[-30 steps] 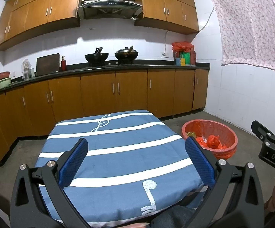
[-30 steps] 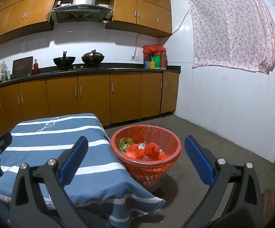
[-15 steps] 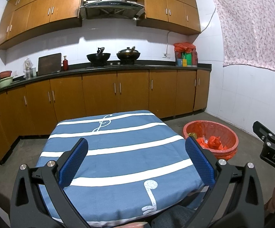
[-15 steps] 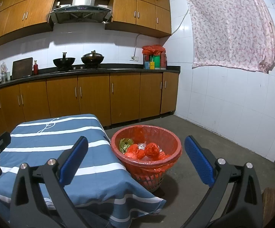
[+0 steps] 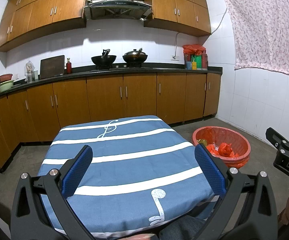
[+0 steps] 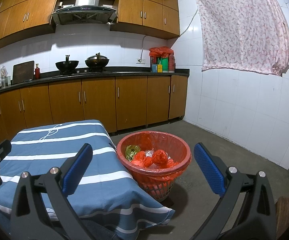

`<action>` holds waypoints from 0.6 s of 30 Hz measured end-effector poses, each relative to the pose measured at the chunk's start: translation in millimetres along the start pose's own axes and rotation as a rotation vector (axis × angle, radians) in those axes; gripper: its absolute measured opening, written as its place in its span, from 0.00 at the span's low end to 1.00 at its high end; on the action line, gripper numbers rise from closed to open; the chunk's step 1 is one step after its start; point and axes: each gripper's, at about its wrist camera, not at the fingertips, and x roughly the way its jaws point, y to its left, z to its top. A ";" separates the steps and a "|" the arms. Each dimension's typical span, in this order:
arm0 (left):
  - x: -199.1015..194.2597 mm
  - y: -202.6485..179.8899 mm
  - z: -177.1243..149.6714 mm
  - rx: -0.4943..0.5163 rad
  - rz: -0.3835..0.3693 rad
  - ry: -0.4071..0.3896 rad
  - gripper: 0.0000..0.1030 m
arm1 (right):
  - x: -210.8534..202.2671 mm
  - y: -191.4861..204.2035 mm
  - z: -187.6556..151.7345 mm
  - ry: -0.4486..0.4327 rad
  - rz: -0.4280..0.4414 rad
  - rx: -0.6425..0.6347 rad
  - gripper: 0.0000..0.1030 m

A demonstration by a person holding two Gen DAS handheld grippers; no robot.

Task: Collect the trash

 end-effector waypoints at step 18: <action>-0.3 -0.1 0.2 0.000 0.000 0.000 0.98 | -0.8 1.5 -1.8 0.001 0.000 0.003 0.96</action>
